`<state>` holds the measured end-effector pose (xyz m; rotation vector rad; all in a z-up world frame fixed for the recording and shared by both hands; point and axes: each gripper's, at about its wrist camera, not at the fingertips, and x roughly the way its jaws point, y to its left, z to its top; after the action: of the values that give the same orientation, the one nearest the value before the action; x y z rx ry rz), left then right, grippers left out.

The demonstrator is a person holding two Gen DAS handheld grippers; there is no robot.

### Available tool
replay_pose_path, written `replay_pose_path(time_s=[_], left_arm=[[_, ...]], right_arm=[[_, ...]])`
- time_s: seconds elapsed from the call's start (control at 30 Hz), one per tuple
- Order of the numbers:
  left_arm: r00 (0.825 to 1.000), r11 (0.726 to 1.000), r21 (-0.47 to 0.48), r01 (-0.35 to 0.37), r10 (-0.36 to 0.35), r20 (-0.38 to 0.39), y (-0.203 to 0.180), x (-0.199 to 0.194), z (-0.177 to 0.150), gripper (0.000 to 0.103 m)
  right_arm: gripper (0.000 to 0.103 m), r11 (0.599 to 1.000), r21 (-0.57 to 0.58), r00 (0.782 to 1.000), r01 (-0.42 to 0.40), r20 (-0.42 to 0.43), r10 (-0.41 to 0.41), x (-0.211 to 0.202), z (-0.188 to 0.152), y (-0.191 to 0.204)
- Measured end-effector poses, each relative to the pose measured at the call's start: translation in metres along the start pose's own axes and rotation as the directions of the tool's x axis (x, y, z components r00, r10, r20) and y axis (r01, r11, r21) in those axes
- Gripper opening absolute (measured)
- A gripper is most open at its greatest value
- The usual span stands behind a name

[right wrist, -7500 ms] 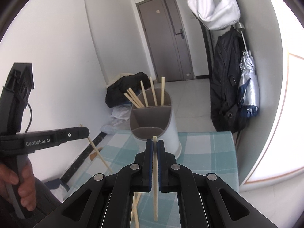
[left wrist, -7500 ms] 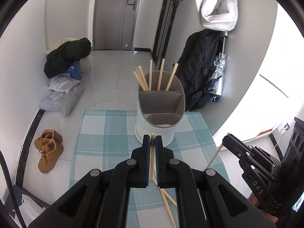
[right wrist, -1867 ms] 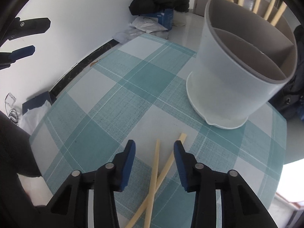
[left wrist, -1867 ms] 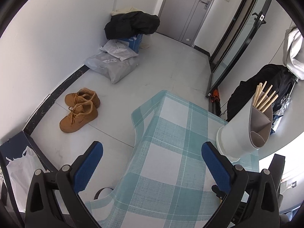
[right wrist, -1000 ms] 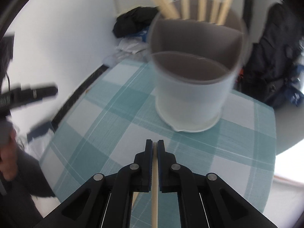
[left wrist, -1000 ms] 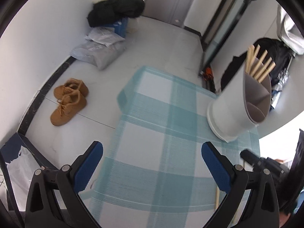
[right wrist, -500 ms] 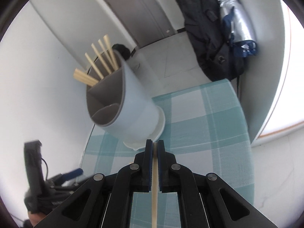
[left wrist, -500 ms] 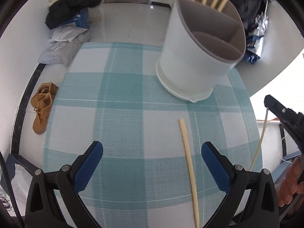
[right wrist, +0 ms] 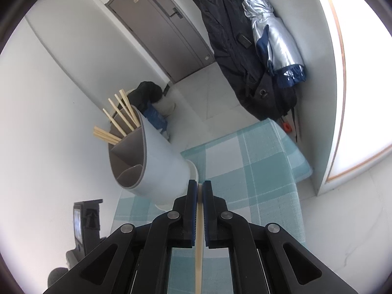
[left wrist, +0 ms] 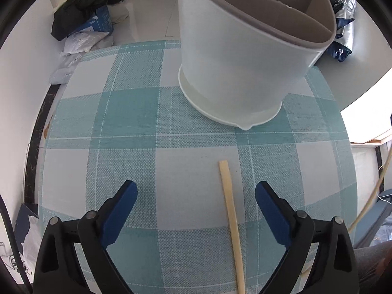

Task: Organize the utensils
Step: 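Lift the chopstick with the right gripper while the left gripper grasps the last one, then lower both held chopsticks into the holder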

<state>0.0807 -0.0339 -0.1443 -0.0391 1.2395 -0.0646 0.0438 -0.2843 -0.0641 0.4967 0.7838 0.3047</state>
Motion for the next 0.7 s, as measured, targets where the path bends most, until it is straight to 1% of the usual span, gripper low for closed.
replay_pose_path(time_s=[0.13,0.23,0.27,0.3,0.33,0.37,0.4,0.43,0.47,0.5,0.53,0.7], left_arm=[[0.997,0.997,0.005,-0.072,0.072,-0.004,-0.010,0.007,0.001,0.094],[0.996,0.996,-0.011,-0.087,0.087,0.002,-0.016,0.007,0.002,0.091],[0.997,0.997,-0.012,-0.081,0.081,0.002,-0.018,0.007,0.003,0.084],[0.998,0.998,-0.010,-0.068,0.068,0.002,-0.021,0.006,0.005,0.073],[0.998,0.998,-0.007,-0.055,0.055,0.000,-0.024,0.004,0.006,0.067],[0.999,0.999,-0.004,-0.046,0.046,-0.002,-0.026,0.003,0.008,0.053],[0.999,0.999,0.008,-0.038,0.038,-0.001,-0.030,0.001,0.009,0.033],[1.000,0.999,0.020,-0.024,0.024,-0.003,-0.034,0.000,0.010,0.023],[1.000,0.999,0.030,-0.018,0.018,-0.007,-0.036,0.000,0.009,0.010],[1.000,0.999,0.039,-0.014,0.015,-0.012,-0.039,-0.001,0.008,0.006],[1.000,0.999,0.039,-0.015,0.016,-0.012,-0.040,-0.001,0.007,0.004],[1.000,1.000,0.023,-0.012,0.012,0.002,-0.035,-0.003,0.008,0.003]], right_arm=[[0.004,1.000,-0.006,1.000,-0.014,0.011,0.014,-0.004,0.001,0.001],[0.004,0.999,-0.020,0.999,-0.028,0.020,0.029,-0.008,0.001,0.004],[0.004,0.999,-0.026,0.999,-0.030,0.026,0.031,-0.009,0.002,0.004],[0.004,0.999,-0.031,0.999,-0.033,0.030,0.034,-0.011,0.002,0.005],[0.004,0.999,-0.033,0.999,-0.035,0.034,0.036,-0.012,0.002,0.005],[0.004,0.999,-0.030,0.999,-0.038,0.035,0.039,-0.013,0.002,0.004],[0.004,0.999,-0.027,0.999,-0.039,0.036,0.040,-0.013,0.002,0.003],[0.004,0.999,-0.026,0.999,-0.038,0.037,0.038,-0.013,0.003,0.002],[0.004,0.999,-0.027,0.999,-0.035,0.036,0.036,-0.013,0.003,0.001],[0.004,0.999,-0.028,0.999,-0.034,0.036,0.035,-0.013,0.002,0.000],[0.004,0.999,-0.031,0.999,-0.032,0.036,0.033,-0.013,0.002,0.000],[0.004,0.998,-0.051,0.999,-0.029,0.040,0.031,-0.015,0.000,0.005]])
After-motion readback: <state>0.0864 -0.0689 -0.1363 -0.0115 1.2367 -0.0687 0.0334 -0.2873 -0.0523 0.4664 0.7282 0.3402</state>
